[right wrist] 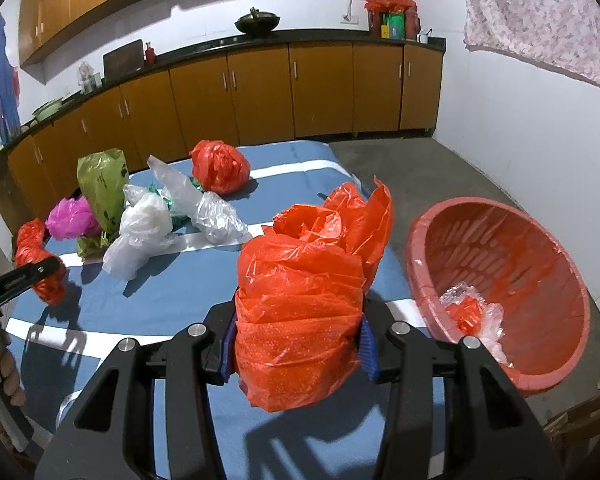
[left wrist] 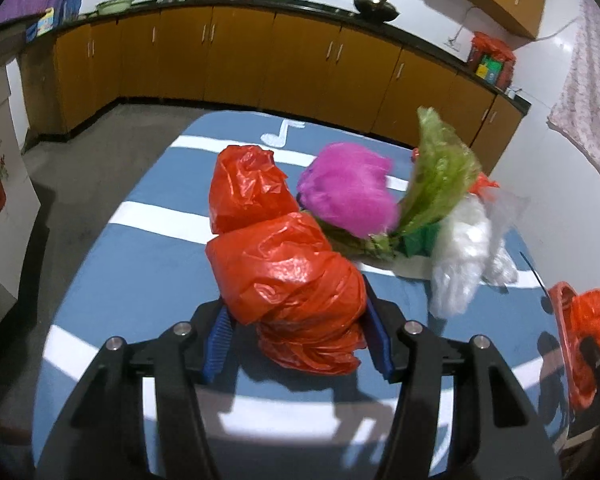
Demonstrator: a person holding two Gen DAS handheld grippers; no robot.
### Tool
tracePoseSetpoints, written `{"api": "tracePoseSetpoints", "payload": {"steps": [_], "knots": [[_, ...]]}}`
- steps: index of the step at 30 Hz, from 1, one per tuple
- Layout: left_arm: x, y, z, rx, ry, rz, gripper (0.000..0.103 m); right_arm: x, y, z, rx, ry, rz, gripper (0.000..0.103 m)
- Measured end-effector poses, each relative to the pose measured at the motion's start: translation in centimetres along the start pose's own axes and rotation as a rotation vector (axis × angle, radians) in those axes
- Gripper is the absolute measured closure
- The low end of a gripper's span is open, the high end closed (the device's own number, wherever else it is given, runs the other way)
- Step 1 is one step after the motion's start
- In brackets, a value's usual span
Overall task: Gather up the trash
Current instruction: 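Grasp another red bag with the left tool while the right tool holds its red bag, then carry both red bags over the orange basket with both tools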
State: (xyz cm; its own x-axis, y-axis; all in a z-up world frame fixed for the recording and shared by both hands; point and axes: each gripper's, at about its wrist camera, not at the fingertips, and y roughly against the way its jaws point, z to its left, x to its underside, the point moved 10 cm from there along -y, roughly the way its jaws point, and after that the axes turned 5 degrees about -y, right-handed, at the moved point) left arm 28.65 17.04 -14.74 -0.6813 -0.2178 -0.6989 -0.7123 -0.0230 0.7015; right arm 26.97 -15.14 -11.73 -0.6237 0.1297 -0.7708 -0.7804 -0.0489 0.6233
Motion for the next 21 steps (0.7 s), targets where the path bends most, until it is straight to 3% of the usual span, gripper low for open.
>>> {"api": "tracePoseSetpoints", "payload": {"steps": [11,21], "knots": [[1.0,5.5,-4.7,0.016,-0.181,-0.102,0.047,-0.9,2.9,-1.9,0.027,0.009,-0.065,0.056],[1.6,8.7,-12.3,0.131,-0.312,-0.160,0.047,-1.5,5.2,-5.2,0.083,-0.006,-0.115,0.056]]}}
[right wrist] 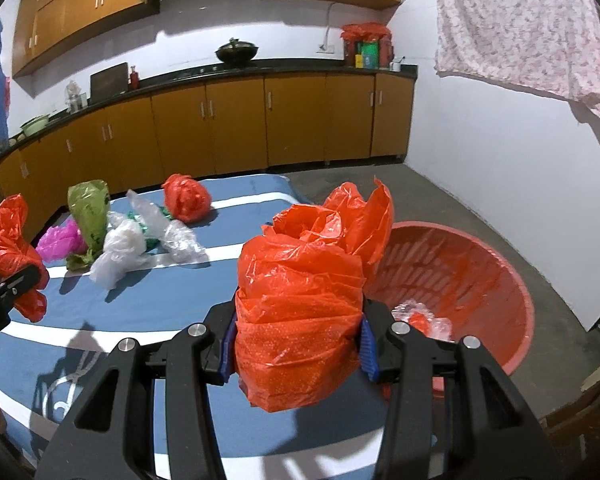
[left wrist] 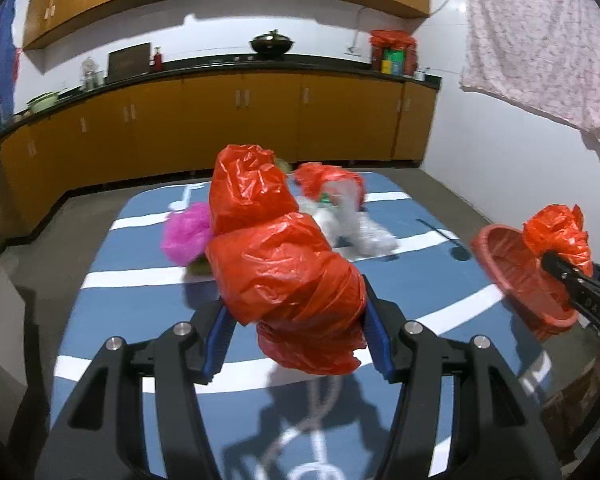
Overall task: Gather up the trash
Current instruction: 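Carry both red bags over the orange basket with both tools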
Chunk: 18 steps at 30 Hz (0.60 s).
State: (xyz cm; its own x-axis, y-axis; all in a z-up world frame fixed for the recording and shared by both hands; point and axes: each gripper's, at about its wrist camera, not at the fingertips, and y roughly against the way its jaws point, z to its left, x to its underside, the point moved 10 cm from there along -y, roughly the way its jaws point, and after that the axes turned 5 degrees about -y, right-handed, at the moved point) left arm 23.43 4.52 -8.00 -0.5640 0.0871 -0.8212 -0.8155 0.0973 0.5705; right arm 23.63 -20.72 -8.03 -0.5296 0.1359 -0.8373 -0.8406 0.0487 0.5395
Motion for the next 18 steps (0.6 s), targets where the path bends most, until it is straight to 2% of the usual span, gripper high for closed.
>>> {"api": "tracePoseSetpoints", "payload": {"steps": [8,18], "knots": [[-0.9,-0.3,-5.8,0.091,-0.056,-0.005,0.047,-0.4,0.8,-4.1,0.065,-0.029,-0.024,0.056],[-1.1,-1.2,-10.0,0.151,-0.113,0.009,0.047,0.1,0.8,-7.5,0.117,-0.061,-0.023,0.056]]}}
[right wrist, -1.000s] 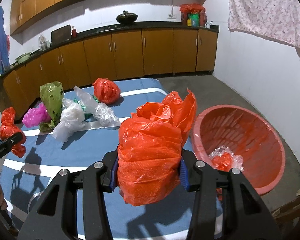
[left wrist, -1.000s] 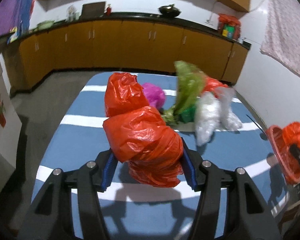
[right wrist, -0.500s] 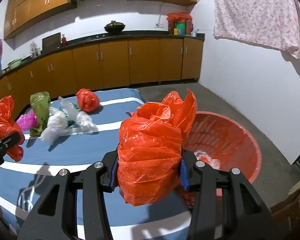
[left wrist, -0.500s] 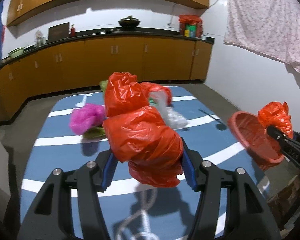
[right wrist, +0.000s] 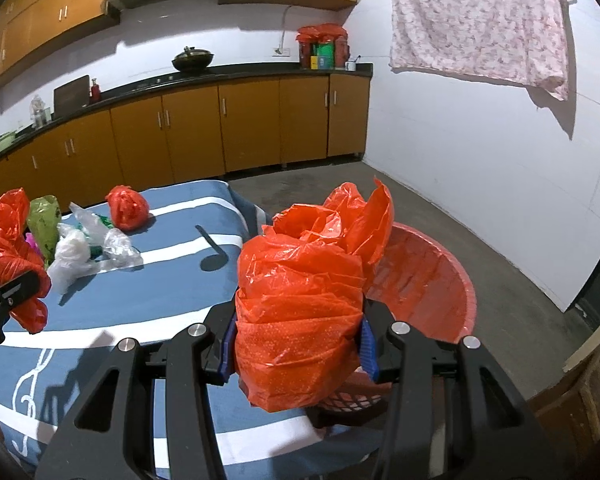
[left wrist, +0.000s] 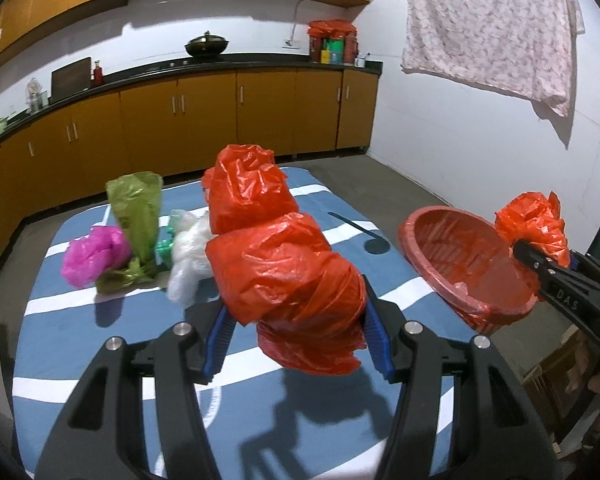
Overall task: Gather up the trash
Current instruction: 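Carry both red bags over the orange basket with both tools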
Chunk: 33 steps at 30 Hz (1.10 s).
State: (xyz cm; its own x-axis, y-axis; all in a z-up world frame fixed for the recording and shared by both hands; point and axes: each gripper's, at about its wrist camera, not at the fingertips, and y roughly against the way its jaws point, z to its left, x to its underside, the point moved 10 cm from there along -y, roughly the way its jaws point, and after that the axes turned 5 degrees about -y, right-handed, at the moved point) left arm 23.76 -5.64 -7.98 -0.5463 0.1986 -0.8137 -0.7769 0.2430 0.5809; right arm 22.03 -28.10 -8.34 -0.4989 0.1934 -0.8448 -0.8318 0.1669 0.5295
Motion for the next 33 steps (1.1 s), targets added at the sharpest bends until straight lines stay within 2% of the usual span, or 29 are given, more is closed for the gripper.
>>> {"api": "tracePoseSetpoints", "payload": {"steps": [8,17,26,33], "knots": [[0.4,-1.2,-1.1,0.024,-0.005,0.030,0.047,0.4,-0.4,-1.2,0.020,-0.019,0.011,0.056],[-1.4,-2.7,-3.9,0.077,-0.027,0.033,0.047,-0.2,-0.3,-3.0,0.041,-0.034,0.000,0.056],[-3.9,-5.8,-10.5,0.177,-0.081,0.032,0.047,-1.3,-1.0,-6.4,0.083,-0.075,-0.009,0.056],[-4.5,-9.1,-14.9,0.238,-0.144,0.060,0.047,-1.9,-2.6,-8.9,0.101,-0.135,-0.011,0.056]]}}
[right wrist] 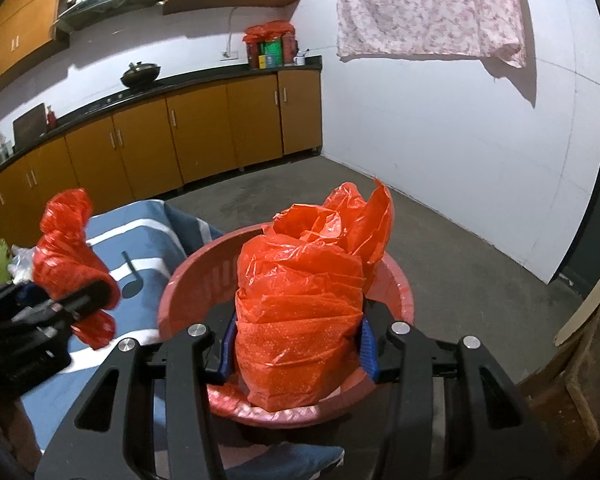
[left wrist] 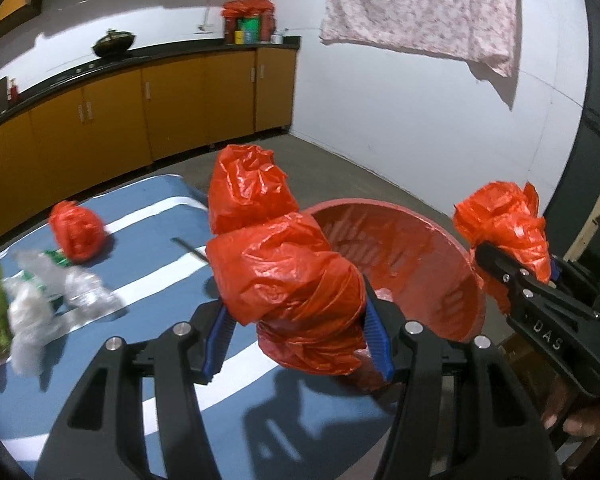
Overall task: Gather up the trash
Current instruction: 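Carry both red bags over the orange basket with both tools, then open the left tool while the right tool opens, dropping both red bags into the basket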
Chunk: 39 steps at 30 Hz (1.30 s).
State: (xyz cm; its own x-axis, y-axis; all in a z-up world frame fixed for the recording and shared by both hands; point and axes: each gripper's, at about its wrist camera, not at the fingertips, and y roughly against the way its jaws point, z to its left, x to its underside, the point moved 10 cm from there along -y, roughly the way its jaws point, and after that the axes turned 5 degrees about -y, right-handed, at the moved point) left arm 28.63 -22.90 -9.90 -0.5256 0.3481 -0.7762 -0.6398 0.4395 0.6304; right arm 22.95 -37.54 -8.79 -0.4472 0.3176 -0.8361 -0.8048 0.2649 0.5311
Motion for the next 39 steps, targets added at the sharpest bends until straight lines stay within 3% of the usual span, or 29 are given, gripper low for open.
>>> {"api": "tracePoseSetpoints", "payload": {"steps": [20,29,37,39], "knots": [[-2.0,-7.3,-2.8,0.076,-0.044,0.056,0.043,-2.3,-3.0,-1.6,-0.044,-0.097,-0.009,0.055],[-1.5,-8.4,-1.7,0.080,0.010,0.080,0.033,-2.1,-2.7,-2.0,-0.090,-0.142,-0.008,0.040],[-1.4,-7.4,-0.5,0.047,0.030,0.069,0.028,-2.6,-2.0,-2.7,-0.062,-0.142,-0.024,0.038],[-1.3,-6.7,0.3,0.027,0.040,0.058,0.025,-2.7,-1.6,-2.6,-0.047,-0.131,-0.034,0.032]]}}
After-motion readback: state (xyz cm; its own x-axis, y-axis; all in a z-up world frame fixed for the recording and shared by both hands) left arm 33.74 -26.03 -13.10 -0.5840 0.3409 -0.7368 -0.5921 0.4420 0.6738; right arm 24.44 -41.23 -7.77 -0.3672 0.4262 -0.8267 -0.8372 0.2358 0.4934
